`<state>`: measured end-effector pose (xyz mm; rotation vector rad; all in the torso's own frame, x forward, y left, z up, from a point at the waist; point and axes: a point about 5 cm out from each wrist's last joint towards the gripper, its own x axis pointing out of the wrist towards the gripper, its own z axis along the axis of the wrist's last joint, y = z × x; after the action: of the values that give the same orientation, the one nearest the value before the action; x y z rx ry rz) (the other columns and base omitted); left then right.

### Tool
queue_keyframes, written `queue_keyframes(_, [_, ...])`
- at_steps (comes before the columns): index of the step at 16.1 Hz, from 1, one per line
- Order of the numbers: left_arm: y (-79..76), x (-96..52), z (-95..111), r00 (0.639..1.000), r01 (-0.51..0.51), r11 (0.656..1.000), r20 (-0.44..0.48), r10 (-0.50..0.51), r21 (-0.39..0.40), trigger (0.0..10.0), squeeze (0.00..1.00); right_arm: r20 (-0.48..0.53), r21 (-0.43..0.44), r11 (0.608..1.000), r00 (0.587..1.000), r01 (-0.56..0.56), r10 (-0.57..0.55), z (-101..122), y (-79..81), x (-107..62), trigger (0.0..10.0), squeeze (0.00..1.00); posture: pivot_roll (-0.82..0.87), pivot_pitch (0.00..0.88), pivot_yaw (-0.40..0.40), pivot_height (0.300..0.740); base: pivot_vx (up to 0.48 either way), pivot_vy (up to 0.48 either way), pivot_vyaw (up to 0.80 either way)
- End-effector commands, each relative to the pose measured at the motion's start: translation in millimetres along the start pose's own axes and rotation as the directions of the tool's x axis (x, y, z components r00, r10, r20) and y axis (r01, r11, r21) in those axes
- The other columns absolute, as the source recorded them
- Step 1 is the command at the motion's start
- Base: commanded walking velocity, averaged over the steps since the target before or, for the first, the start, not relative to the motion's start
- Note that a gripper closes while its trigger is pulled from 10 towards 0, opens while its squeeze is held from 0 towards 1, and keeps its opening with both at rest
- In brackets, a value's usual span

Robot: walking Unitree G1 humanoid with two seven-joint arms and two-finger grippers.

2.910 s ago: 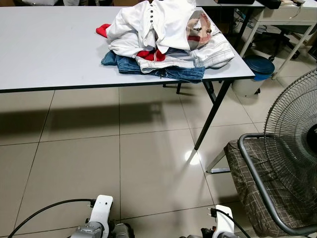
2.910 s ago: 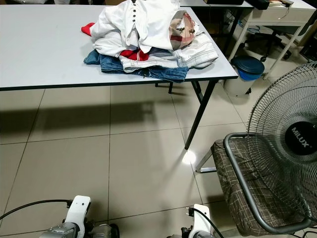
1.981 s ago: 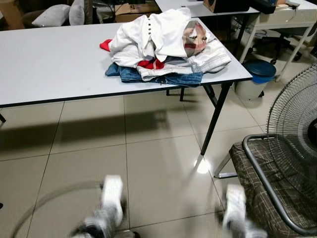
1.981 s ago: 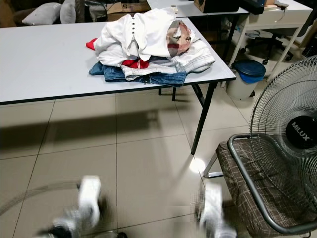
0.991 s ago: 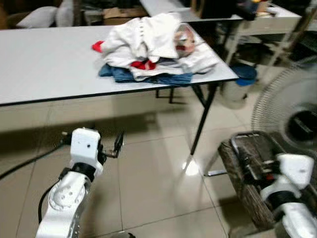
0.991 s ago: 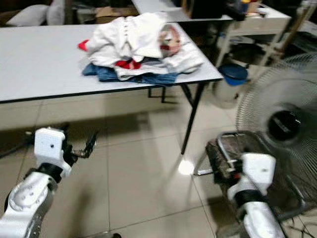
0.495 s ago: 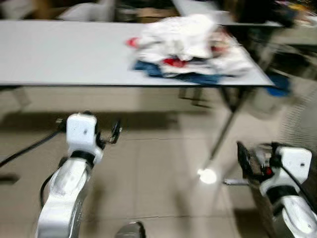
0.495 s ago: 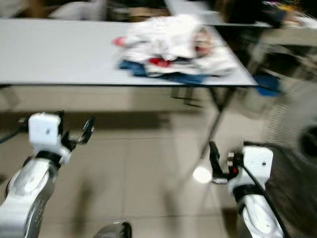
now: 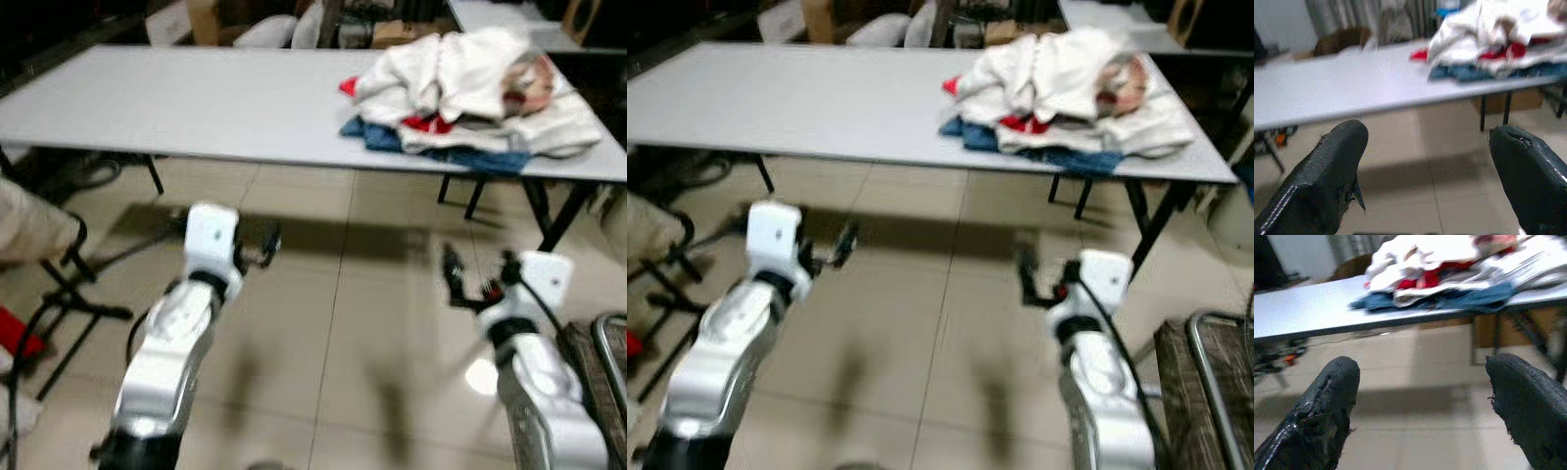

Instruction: Hang hanger

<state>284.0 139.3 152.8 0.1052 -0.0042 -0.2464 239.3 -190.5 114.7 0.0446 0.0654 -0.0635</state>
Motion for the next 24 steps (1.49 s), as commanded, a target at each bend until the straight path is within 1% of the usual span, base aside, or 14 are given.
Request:
queue_keyframes(1, [8.8,-0.4,-6.3,0.999,-0.041,0.999,-0.026,0.041,0.010,10.0,0.32,-0.026,-0.010,1.000,1.000,-0.017,0.016,-8.1,6.9,1.0,10.0,1.00,-0.04,0.000,0.064,0.740,0.379,0.000,0.00])
queue_keyframes(4, [7.1,4.0,-9.2,0.998,-0.052,0.998,-0.036,0.051,-0.019,10.0,0.33,-0.030,0.003,0.998,0.998,-0.059,0.059,-10.2,16.0,4.2,10.0,1.00,-0.05,0.000,0.069,0.740,0.379,0.000,0.42])
queue_keyframes(5, [4.1,6.0,-9.1,0.999,-0.041,0.999,-0.030,0.040,-0.033,10.0,0.35,-0.020,-0.005,0.996,0.996,-0.085,0.085,-12.2,23.2,7.3,10.0,1.00,-0.04,0.000,0.078,0.740,0.420,0.000,0.80])
queue_keyframes(7, [5.0,7.1,-7.3,0.999,-0.039,0.998,-0.018,0.039,-0.040,10.0,0.35,-0.010,-0.016,0.995,0.995,-0.100,0.100,-11.3,27.4,10.8,10.0,1.00,-0.04,0.000,0.092,0.740,0.431,0.000,0.80])
queue_keyframes(9, [6.5,5.9,-8.3,0.998,-0.059,0.996,-0.008,0.059,-0.063,10.0,0.34,-0.006,-0.016,0.993,0.993,-0.118,0.118,-10.9,28.9,11.4,10.0,1.00,-0.04,0.000,0.083,0.740,0.444,0.000,0.80])
queue_keyframes(12, [2.0,1.4,-15.5,0.996,-0.088,0.993,-0.021,0.086,-0.075,10.0,0.35,0.000,-0.074,0.981,0.984,-0.178,0.178,-7.0,30.3,12.0,10.0,1.00,0.00,0.000,0.039,0.740,0.435,0.000,0.80])
queue_keyframes(14, [1.2,1.9,-18.8,0.994,-0.105,0.992,-0.036,0.103,-0.069,10.0,0.35,0.011,-0.120,0.986,0.993,-0.119,0.121,-4.7,21.7,13.2,10.0,1.00,0.02,0.000,0.032,0.740,0.401,0.000,0.80])
queue_keyframes(16, [3.9,1.1,-13.7,0.993,-0.118,0.991,-0.027,0.116,-0.067,10.0,0.34,0.007,-0.021,0.995,0.995,-0.096,0.096,2.0,11.7,12.6,10.0,1.00,0.01,0.000,0.009,0.740,0.388,0.000,0.80])
queue_keyframes(18, [11.2,-4.3,-8.7,0.991,-0.137,0.990,-0.005,0.136,-0.035,10.0,0.34,-0.023,-0.046,0.986,0.987,-0.163,0.162,-0.3,13.5,12.2,10.0,1.00,0.02,0.021,0.001,0.740,0.379,0.000,0.80])
queue_keyframes(20, [14.3,-12.1,-15.4,0.988,-0.147,0.989,-0.035,0.147,0.001,10.0,0.35,-0.058,-0.082,0.977,0.979,-0.198,0.194,-10.1,17.2,9.3,10.0,1.00,0.04,0.017,0.007,0.740,0.371,0.000,0.80])
queue_keyframes(21, [14.6,-16.7,-14.6,0.988,-0.151,0.988,-0.035,0.151,0.003,10.0,0.35,-0.062,-0.082,0.977,0.980,-0.196,0.191,-11.3,17.9,7.5,10.0,1.00,0.06,0.001,0.002,0.740,0.368,0.000,0.80])
queue_keyframes(22, [17.1,-27.0,-10.3,0.986,-0.167,0.986,-0.030,0.167,-0.001,10.0,0.35,-0.077,-0.050,0.976,0.976,-0.210,0.206,-14.4,25.0,7.4,10.0,1.00,0.06,0.022,-0.016,0.740,0.371,0.000,0.80])
queue_keyframes(23, [17.9,-29.5,-12.5,0.984,-0.176,0.984,-0.039,0.176,-0.010,10.0,0.35,-0.090,-0.038,0.977,0.974,-0.211,0.207,-17.9,27.6,8.8,10.0,1.00,0.07,0.033,-0.018,0.740,0.360,0.000,0.80])
queue_keyframes(24, [19.3,-35.9,-19.5,0.975,-0.207,0.978,-0.083,0.209,0.028,10.0,0.35,-0.101,-0.033,0.973,0.969,-0.229,0.225,-22.7,32.9,6.6,10.0,1.00,0.09,0.018,-0.012,0.740,0.360,0.000,0.80])
